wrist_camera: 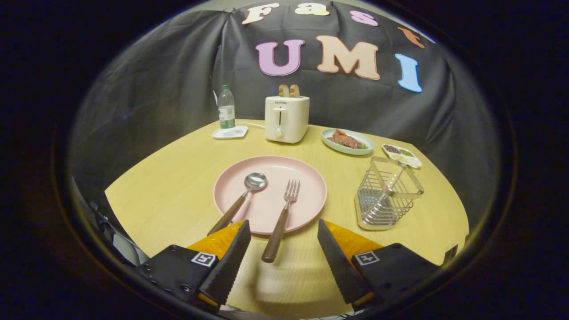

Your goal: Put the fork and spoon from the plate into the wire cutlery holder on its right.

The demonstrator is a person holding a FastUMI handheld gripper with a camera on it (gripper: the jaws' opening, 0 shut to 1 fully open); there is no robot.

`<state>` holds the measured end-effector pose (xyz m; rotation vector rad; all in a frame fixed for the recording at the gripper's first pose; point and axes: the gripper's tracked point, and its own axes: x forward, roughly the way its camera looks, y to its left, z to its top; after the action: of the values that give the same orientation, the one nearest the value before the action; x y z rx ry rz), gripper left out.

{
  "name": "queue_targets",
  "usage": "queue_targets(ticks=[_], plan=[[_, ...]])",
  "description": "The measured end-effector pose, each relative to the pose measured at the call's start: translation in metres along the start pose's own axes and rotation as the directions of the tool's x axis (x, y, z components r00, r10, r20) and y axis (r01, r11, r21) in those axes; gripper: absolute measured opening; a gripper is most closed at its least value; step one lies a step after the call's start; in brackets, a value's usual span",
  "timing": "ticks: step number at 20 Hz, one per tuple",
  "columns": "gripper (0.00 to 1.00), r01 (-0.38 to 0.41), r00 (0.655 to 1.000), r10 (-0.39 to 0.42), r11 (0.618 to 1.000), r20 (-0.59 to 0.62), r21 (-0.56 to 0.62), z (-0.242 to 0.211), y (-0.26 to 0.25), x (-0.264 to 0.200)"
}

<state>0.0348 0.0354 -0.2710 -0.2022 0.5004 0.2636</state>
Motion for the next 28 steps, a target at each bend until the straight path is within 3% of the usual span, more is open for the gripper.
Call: queue_targets(ticks=[9,14,17,28], plan=[[0.47,-0.042,0.996,0.043,0.999,-0.080,0.016,-0.013,0.007,0.019],[0.14,-0.005,0.993,0.009,1.000,-0.120,0.029,-0.013,0.001,0.017],[0.09,-0.007,0.992,0.009,1.000,-0.126,0.015,-0.012,0.002,0.017],[0.09,-0.086,0.981,0.071,0.993,-0.179,-0.082,0.002,-0.006,-0.010]])
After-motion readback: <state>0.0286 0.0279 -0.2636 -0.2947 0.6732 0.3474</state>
